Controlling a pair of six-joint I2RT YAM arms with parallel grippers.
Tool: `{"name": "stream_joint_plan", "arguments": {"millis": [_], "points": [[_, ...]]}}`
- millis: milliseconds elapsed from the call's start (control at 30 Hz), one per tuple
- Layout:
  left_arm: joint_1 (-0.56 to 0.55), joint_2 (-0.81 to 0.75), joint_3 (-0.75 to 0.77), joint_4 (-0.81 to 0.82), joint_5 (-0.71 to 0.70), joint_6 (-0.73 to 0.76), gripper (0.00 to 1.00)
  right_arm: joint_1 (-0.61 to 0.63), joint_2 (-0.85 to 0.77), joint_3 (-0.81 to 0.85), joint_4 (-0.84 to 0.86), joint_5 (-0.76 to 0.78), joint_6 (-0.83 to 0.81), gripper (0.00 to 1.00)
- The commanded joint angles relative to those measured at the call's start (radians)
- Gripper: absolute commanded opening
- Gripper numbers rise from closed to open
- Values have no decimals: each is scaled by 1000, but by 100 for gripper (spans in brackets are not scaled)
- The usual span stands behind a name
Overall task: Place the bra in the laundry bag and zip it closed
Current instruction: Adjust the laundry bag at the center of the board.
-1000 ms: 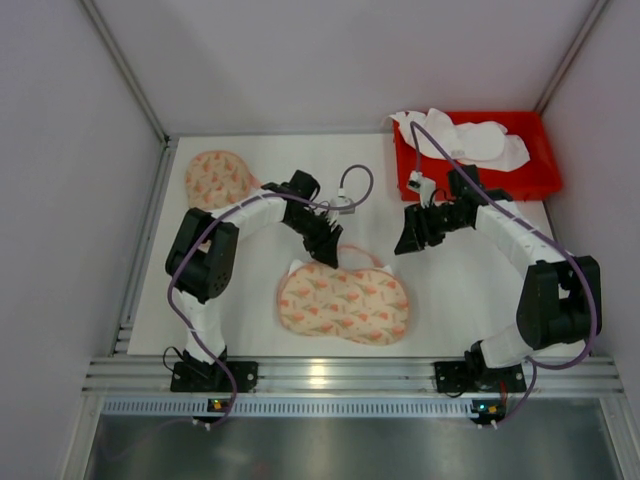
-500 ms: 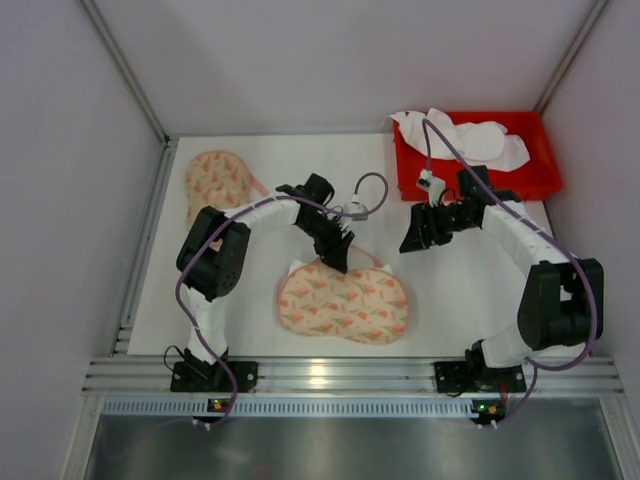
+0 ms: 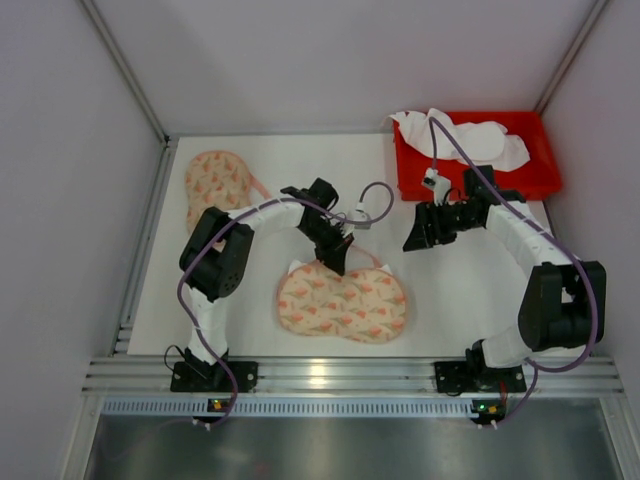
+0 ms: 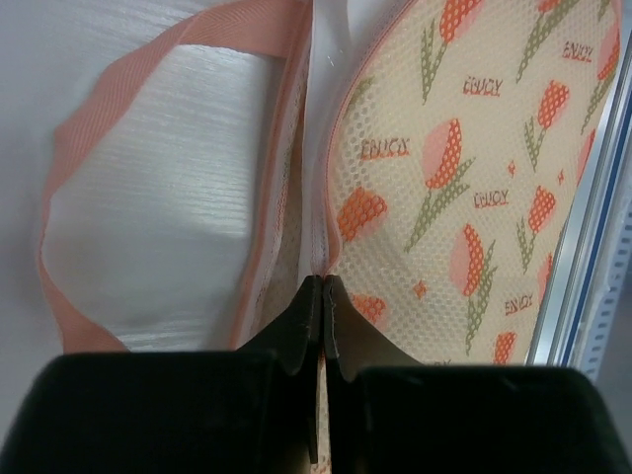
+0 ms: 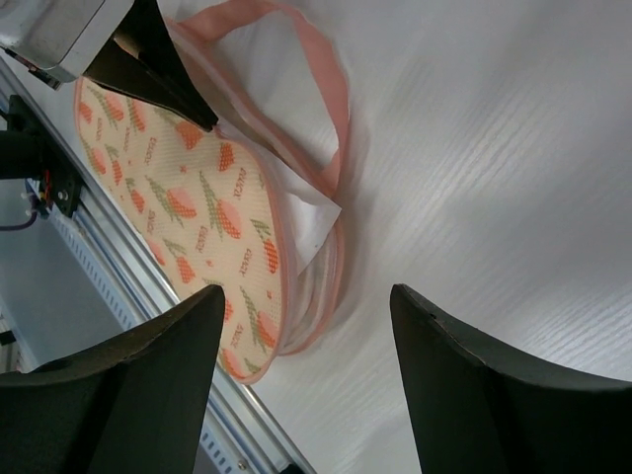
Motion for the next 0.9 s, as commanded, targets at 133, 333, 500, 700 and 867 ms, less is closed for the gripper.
{"name": "stream_joint_plan", "arguments": {"millis": [133, 333, 500, 700, 867], "points": [[72, -1, 98, -31, -4, -78, 0, -23, -47, 5, -10, -13, -9, 69], [176, 16, 35, 171, -151, -285, 0, -24, -76, -45, 51, -1, 69, 68], [176, 59, -46, 297, -290, -410, 0, -23, -102, -93, 113, 20, 123, 67], [207, 110, -103, 365, -373, -664, 0, -23, -93, -182, 160, -15, 166, 66], [244, 134, -164, 427, -387, -876, 0, -12, -110, -291, 378, -81, 403, 71]]}}
